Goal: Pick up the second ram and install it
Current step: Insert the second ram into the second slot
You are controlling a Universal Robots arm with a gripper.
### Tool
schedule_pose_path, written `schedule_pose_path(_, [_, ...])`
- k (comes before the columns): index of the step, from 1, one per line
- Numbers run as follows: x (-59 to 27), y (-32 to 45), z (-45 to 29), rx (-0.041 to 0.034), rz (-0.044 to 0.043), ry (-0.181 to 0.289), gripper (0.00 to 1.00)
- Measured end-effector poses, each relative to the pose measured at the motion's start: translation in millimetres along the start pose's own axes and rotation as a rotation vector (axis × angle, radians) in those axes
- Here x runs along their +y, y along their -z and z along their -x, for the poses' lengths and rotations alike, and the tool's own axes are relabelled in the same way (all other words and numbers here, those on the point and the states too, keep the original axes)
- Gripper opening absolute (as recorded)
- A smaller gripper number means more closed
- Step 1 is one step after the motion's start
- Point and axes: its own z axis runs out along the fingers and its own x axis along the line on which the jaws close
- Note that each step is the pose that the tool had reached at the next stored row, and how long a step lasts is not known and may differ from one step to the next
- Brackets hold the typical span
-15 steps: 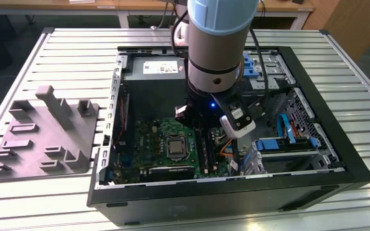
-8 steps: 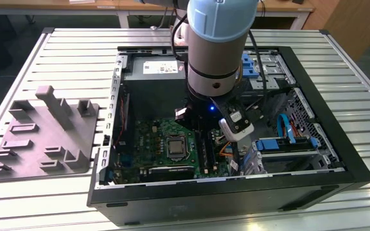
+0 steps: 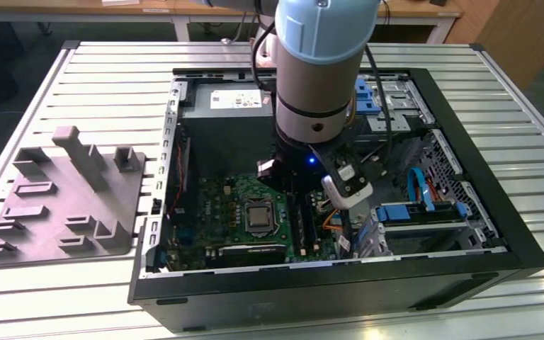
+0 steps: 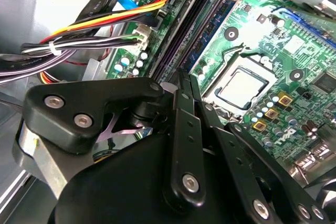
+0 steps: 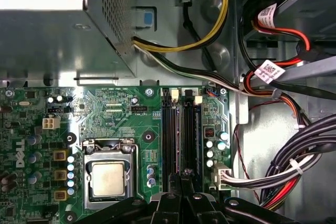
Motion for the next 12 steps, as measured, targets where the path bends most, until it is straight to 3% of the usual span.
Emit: schedule_pose_path(12, [-0.1,-2.5,-0.2,-0.0001,0.0001,0.000,0.11])
